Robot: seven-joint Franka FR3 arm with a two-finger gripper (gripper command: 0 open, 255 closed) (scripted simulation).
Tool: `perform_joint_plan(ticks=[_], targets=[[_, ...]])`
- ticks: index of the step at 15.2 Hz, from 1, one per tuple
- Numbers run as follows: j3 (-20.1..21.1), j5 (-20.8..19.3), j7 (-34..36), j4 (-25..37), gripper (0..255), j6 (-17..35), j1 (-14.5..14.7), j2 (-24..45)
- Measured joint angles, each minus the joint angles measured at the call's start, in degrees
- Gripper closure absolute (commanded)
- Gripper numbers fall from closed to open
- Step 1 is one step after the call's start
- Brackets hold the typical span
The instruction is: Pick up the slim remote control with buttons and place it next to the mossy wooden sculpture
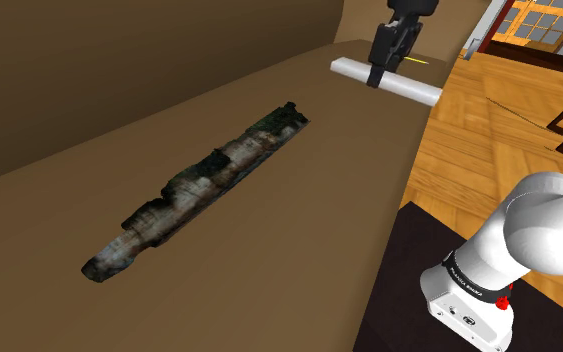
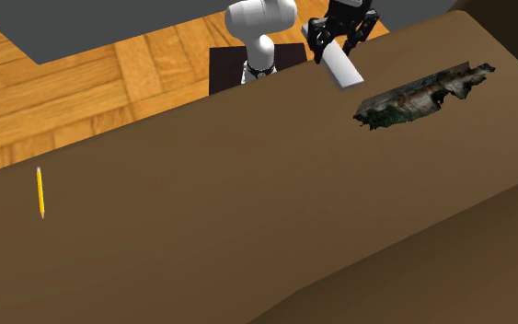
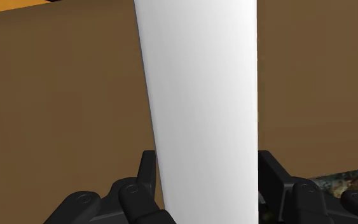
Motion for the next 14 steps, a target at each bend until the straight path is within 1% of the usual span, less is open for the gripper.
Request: perform_joint_plan(ticks=[10,12,14], targets=[[9.5,6.6,12.4,-2.0,255,-4.0,4.4,-7.3],[11.6,8.0,15.0,-1.9,255,-4.1,5.0,-7.6],[13.7,9.4,17.7,-1.0,255,-5.4,5.8,-8.4]])
